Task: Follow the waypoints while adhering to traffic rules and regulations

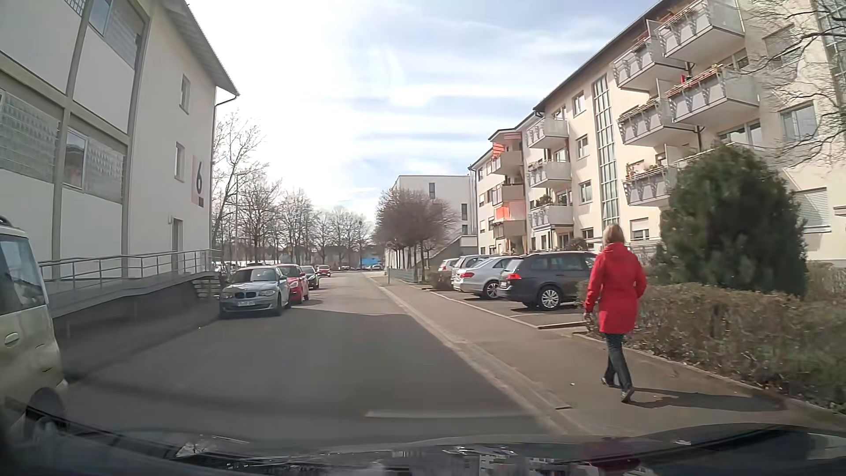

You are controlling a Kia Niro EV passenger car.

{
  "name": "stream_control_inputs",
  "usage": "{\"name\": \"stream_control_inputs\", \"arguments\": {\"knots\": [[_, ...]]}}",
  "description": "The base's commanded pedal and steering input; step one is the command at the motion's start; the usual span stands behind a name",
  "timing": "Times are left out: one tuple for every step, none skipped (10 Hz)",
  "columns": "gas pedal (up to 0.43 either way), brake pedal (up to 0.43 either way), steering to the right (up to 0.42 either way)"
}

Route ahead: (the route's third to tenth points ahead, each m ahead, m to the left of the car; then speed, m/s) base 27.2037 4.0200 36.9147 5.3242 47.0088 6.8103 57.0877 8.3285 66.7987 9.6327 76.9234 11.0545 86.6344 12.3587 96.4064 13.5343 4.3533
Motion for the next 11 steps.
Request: {"name": "stream_control_inputs", "arguments": {"knots": [[0.169, 0.000, -0.227], [0.169, 0.000, -0.207], [0.169, 0.000, -0.175], [0.169, 0.000, -0.149], [0.169, 0.000, -0.122], [0.169, 0.000, -0.106], [0.169, 0.000, -0.091], [0.169, 0.000, -0.074], [0.169, 0.000, -0.058], [0.169, 0.000, -0.041], [0.169, 0.000, -0.021]]}}
